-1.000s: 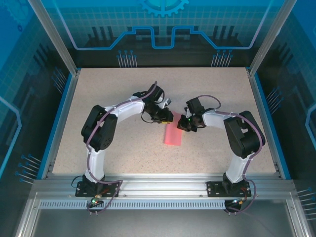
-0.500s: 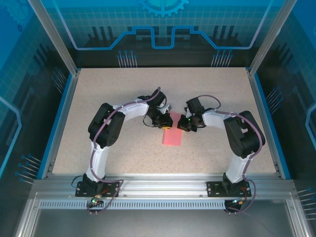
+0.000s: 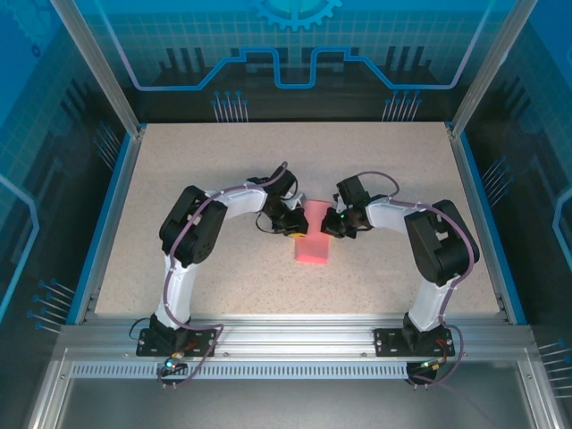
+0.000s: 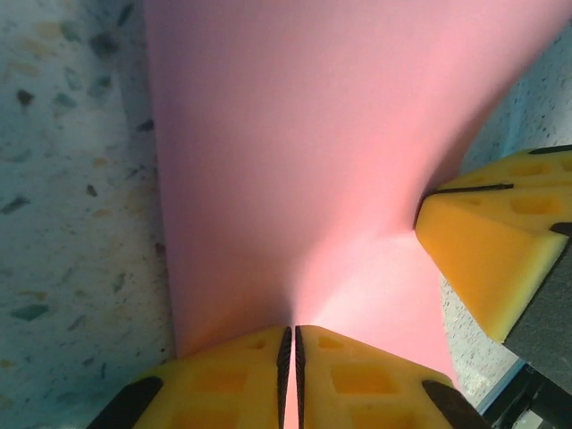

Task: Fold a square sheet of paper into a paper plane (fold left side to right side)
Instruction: First fold the square sheet of paper in half at the center of the table, then hold the square sheet of paper at the center of the table.

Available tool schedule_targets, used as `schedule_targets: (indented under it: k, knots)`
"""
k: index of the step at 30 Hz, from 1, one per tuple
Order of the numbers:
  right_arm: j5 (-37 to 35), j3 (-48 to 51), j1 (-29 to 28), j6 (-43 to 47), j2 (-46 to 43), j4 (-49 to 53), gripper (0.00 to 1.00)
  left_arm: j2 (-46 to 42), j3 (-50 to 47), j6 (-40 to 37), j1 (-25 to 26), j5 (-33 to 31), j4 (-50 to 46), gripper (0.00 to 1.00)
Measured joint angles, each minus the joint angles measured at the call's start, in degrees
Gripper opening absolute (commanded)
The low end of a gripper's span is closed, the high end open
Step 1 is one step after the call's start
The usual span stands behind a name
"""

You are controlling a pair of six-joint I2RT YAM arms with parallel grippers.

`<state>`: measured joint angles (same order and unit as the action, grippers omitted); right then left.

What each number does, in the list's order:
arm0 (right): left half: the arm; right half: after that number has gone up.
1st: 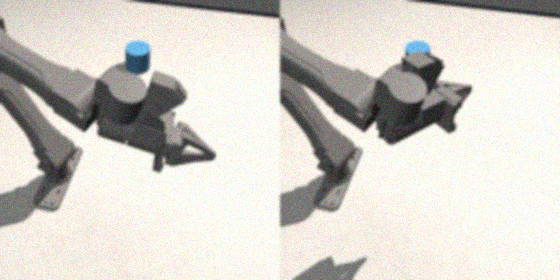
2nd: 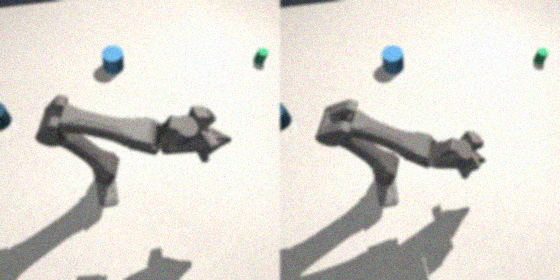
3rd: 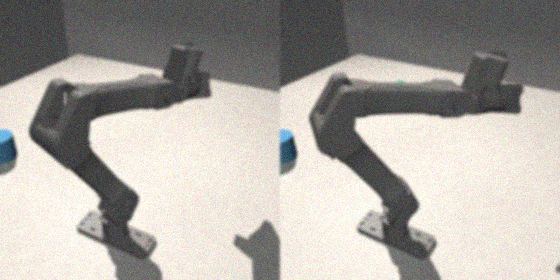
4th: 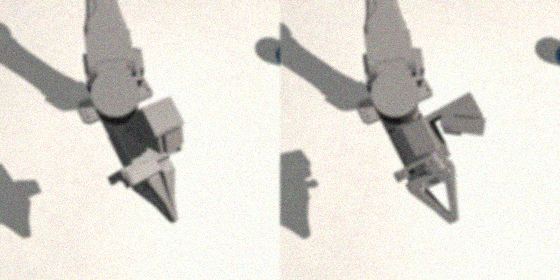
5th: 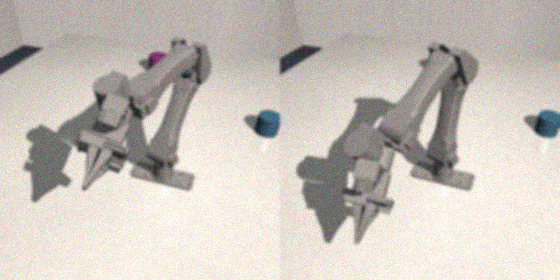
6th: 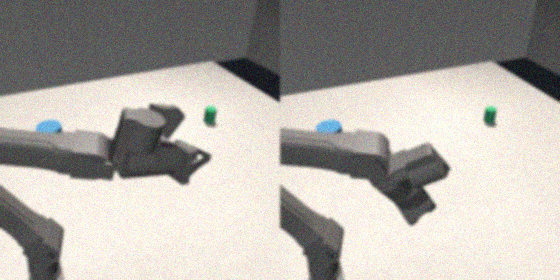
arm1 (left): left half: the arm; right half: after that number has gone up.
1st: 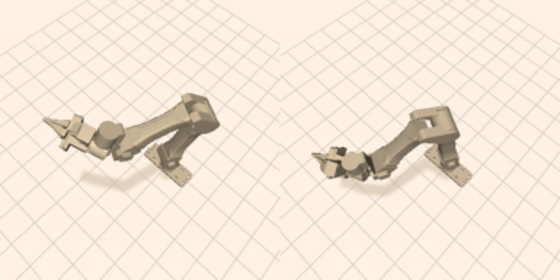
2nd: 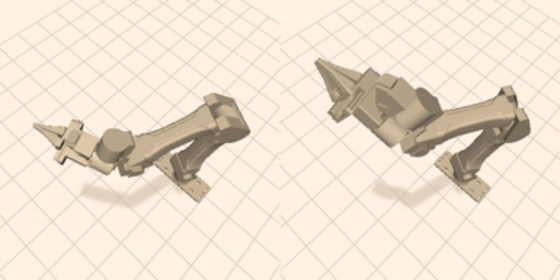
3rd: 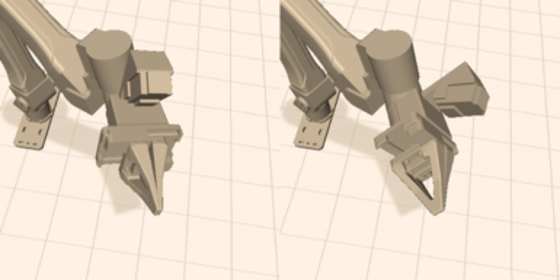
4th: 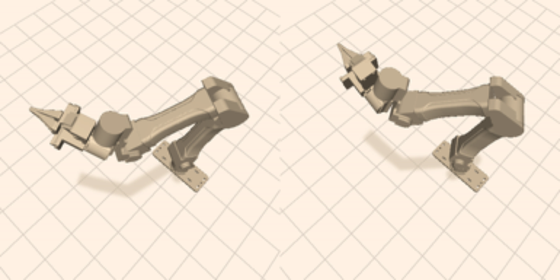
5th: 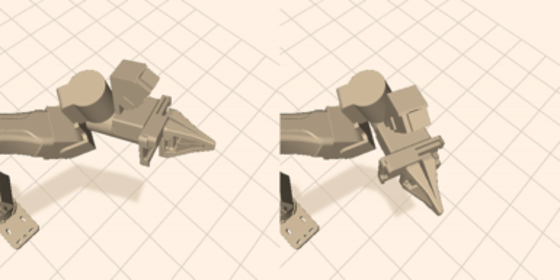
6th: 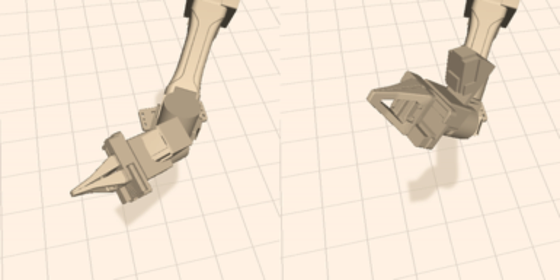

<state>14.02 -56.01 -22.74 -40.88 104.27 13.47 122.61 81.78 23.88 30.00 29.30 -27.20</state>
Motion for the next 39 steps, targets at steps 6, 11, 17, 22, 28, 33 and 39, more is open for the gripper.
schedule_targets:
  k: [6, 11, 17, 22, 28, 33, 39]
  knots:
    - [0.2, 0.0, 0.0, 0.4, 0.1, -0.1, 0.09, -1.3, -2.7, 0.0, -0.7, 1.0, 2.8, 0.15]
    - [0.7, 0.0, 0.3, 0.6, 0.1, -0.2, 0.08, -3.3, -5.7, 0.0, -2.1, 1.0, 3.6, 0.15]
    - [1.0, 0.0, 0.3, 0.8, 0.1, -0.2, 0.08, -5.3, -8.2, -0.3, -4.3, 0.9, 3.3, 0.14]
    - [1.0, 0.0, 0.3, 0.8, 0.1, -0.2, 0.08, -7.9, -9.7, -0.4, -4.7, 1.0, 4.0, 0.15]
    - [1.0, 0.0, 0.3, 0.8, 0.1, -0.2, 0.08, -8.2, -8.1, -0.3, -2.3, 2.6, 6.1, 0.16]
    - [1.0, 0.0, 0.3, 0.8, 0.1, -0.2, 0.08, -4.3, -4.9, -0.2, -0.1, 3.4, 7.7, 0.16]
    - [1.0, 0.0, 0.3, 0.9, 0.1, -0.2, 0.08, -1.6, -4.7, -0.2, 0.2, 3.4, 7.6, 0.17]
